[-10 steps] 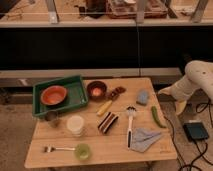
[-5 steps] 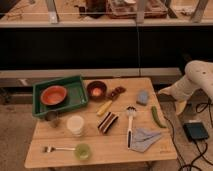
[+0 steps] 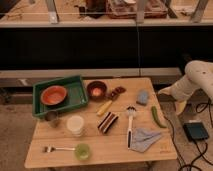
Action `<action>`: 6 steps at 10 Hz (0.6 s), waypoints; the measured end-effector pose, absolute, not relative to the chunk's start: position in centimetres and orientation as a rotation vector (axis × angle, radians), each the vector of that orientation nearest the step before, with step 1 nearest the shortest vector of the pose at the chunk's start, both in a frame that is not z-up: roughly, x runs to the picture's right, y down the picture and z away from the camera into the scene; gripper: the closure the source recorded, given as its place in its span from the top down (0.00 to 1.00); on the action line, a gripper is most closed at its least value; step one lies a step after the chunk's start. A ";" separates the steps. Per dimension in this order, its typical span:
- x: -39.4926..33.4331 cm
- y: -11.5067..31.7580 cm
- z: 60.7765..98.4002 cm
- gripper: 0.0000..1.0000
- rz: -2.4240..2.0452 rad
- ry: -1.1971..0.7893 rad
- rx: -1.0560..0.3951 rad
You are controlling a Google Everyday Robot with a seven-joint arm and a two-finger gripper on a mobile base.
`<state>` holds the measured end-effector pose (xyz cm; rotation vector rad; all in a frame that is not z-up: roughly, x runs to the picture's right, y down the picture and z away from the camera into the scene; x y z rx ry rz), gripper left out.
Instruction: Place sponge in plastic cup
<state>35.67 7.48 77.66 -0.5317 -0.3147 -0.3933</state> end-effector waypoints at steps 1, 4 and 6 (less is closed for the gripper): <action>35.7 7.5 77.7 0.80 -0.394 -0.315 -0.531; 35.3 6.1 78.2 0.80 -0.493 -0.289 -0.516; 34.2 3.7 79.9 0.80 -0.629 -0.257 -0.493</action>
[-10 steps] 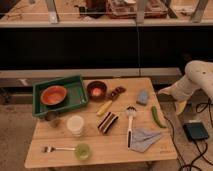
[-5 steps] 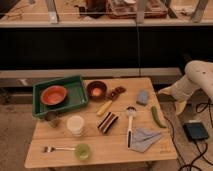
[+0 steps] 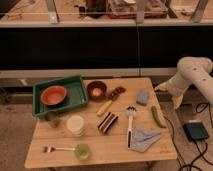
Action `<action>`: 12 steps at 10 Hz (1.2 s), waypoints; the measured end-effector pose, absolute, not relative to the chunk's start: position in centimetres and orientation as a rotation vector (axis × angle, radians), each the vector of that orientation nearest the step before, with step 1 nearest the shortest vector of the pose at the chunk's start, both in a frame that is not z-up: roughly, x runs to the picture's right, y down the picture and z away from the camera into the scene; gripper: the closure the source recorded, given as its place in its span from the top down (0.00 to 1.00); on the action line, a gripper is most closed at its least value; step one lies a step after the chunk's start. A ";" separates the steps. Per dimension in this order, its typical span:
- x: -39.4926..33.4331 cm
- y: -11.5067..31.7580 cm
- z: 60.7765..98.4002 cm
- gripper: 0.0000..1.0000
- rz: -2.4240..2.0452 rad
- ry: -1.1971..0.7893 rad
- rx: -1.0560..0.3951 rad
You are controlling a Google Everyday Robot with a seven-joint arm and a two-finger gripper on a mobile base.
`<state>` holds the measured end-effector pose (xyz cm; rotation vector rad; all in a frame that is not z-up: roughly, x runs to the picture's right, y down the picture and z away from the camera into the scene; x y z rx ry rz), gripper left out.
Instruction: Place sponge in plastic cup
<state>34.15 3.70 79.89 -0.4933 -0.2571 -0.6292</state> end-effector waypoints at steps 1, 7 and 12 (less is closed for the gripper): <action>32.7 2.1 81.2 0.80 -0.746 -0.246 -0.481; 29.4 -0.6 84.6 0.80 -1.084 -0.276 -0.411; 29.4 0.3 89.7 0.80 -1.116 -0.362 -0.475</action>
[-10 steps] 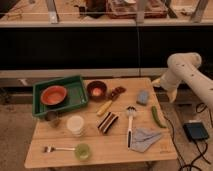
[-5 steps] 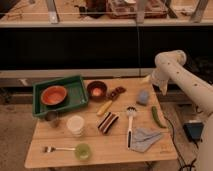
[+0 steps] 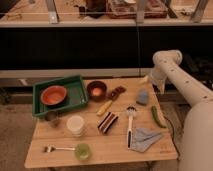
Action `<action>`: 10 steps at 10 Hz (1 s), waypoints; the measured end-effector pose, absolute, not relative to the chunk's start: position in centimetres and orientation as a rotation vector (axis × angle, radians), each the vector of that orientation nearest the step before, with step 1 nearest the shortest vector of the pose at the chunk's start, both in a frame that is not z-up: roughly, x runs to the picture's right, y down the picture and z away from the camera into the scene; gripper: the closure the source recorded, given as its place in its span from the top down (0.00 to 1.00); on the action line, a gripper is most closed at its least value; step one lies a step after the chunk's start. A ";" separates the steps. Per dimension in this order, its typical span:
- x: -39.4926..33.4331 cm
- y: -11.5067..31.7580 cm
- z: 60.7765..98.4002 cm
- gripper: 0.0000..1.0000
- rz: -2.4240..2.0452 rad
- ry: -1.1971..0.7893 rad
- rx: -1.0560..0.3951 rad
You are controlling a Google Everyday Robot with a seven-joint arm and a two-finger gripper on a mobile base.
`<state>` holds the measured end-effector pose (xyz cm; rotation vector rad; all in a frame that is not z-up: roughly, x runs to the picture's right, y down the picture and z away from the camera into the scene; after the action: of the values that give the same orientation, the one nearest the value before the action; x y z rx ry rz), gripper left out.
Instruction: Place sponge in plastic cup
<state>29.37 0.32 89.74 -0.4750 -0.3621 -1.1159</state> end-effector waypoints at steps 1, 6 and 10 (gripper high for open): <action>29.4 1.0 91.1 0.80 -1.117 -0.376 -0.492; 28.0 3.7 95.4 0.80 -1.122 -0.447 -0.576; 26.4 5.5 96.1 0.80 -1.125 -0.478 -0.610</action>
<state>26.39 5.51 96.08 -0.6096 -0.4777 -1.1255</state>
